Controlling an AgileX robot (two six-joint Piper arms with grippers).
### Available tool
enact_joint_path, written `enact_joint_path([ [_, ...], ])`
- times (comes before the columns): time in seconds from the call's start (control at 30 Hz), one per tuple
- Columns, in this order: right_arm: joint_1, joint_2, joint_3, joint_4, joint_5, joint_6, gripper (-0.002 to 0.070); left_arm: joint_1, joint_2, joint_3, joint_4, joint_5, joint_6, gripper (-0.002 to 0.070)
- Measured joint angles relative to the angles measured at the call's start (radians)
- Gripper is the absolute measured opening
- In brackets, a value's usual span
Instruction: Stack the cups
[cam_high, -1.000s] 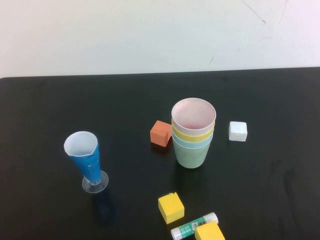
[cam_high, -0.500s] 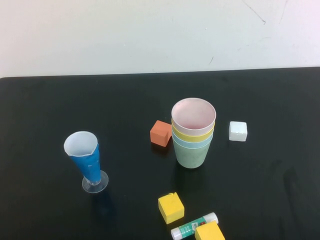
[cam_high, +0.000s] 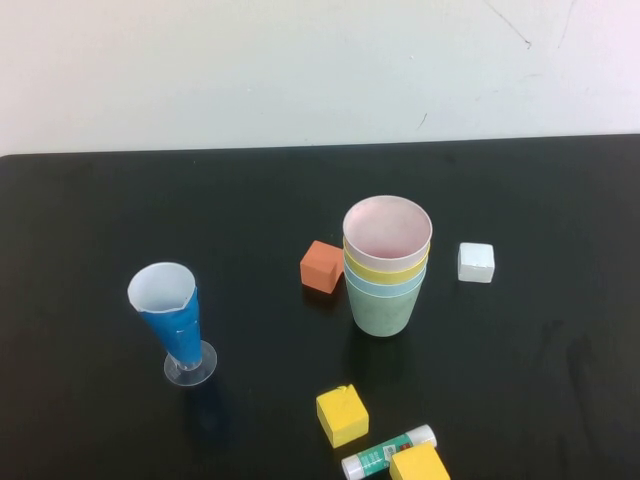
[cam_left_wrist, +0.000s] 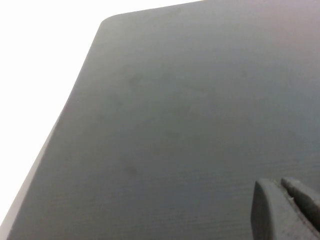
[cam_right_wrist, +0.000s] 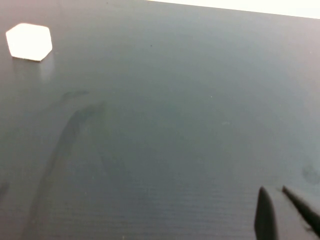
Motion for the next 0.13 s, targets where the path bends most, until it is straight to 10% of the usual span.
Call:
enact_joint_path([
  [0.13,0.0,0.0,0.0,0.0,0.0,0.0,-0.0002,0.0,0.0,0.0,0.0,0.0,0.0,-0.0001],
])
